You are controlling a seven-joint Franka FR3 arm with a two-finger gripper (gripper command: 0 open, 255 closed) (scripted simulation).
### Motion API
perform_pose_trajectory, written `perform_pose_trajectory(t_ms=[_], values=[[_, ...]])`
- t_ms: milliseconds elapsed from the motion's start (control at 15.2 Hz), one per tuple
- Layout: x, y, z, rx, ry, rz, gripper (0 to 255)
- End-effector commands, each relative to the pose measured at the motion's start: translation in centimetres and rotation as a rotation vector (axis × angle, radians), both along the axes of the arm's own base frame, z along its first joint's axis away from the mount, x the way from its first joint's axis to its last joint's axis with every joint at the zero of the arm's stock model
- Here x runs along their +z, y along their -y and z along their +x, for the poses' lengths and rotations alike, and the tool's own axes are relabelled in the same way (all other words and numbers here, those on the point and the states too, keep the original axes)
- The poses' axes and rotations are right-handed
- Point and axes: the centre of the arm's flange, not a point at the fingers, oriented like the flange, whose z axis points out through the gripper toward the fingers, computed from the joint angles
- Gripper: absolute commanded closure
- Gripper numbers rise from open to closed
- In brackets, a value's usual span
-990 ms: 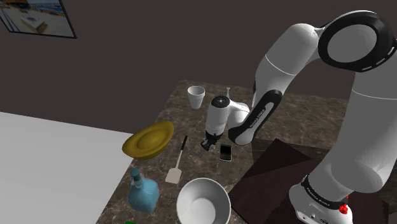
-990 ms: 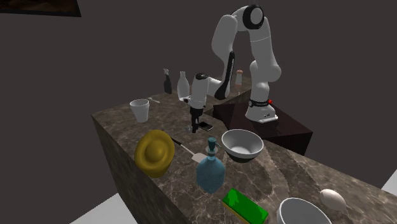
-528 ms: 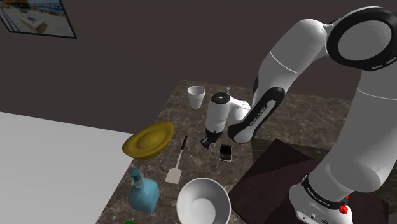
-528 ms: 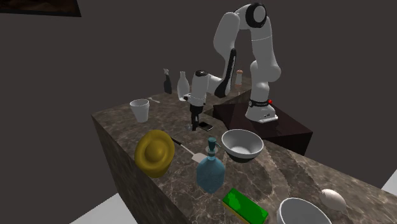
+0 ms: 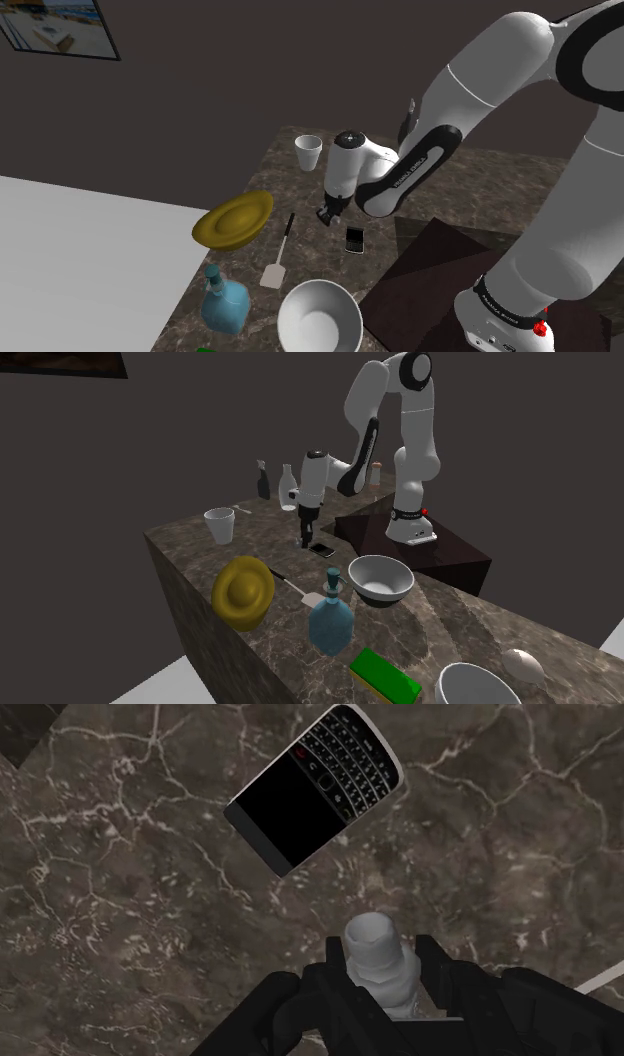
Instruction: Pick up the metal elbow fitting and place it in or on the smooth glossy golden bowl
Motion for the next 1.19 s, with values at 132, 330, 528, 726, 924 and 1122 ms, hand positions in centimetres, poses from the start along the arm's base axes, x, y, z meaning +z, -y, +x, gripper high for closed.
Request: perform_pose_trajectory(t_ms=[132, 330, 528, 726, 924, 1122], values=[[2.1, 0.0, 0.0, 0.0, -0.001, 0.0, 255], [3.7, 0.0, 0.0, 0.0, -0.001, 0.0, 255], [5.3, 0.0, 0.0, 0.0, -0.001, 0.0, 255], [6.9, 0.0, 0.0, 0.0, -0.001, 0.0, 255], [8.5, 0.0, 0.0, 0.0, -0.001, 0.0, 255], [10.1, 0.0, 0.0, 0.0, -0.001, 0.0, 255]])
